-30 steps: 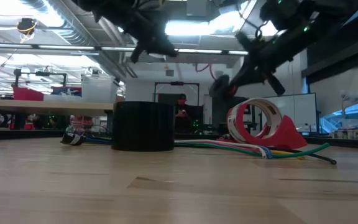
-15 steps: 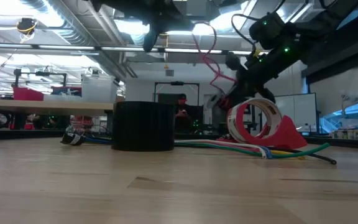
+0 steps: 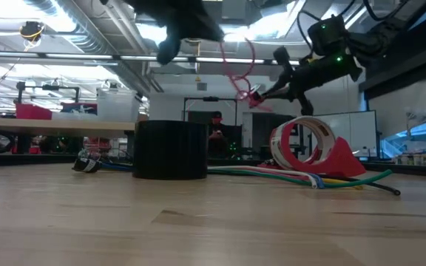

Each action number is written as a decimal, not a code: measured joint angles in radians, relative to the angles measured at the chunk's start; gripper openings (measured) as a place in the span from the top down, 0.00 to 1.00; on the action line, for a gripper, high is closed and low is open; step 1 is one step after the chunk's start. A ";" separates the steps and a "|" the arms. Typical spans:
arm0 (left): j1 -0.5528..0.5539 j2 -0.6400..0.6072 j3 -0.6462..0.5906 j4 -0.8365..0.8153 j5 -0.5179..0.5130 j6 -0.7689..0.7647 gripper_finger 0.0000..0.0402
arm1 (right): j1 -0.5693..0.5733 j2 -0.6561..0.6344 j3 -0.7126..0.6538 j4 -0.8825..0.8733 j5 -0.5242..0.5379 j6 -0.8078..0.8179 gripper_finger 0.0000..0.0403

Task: Coil cords
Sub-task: Uncoil the red wire from the black spool, then coil the red wire on the black spool

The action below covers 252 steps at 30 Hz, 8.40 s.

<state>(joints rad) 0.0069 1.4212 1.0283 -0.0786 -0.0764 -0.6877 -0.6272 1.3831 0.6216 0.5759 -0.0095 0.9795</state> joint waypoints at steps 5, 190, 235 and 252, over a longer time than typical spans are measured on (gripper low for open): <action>0.007 0.000 0.000 -0.096 -0.097 -0.056 1.00 | -0.022 -0.024 0.000 -0.001 -0.151 0.019 0.97; 0.187 0.084 0.000 0.297 0.086 0.309 1.00 | 0.287 -0.236 0.000 -0.318 -0.456 -0.243 0.77; 0.454 -0.695 -0.432 -0.285 0.141 0.555 1.00 | 0.287 -0.980 -0.035 -0.972 -0.061 -0.249 0.77; 0.341 -0.463 -0.714 0.683 0.201 0.285 1.00 | 0.287 -0.660 -0.405 -0.136 -0.070 0.041 0.77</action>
<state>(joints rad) 0.3478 0.9584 0.3146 0.6046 0.1246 -0.4032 -0.3405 0.7230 0.2162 0.4403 -0.0794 1.0207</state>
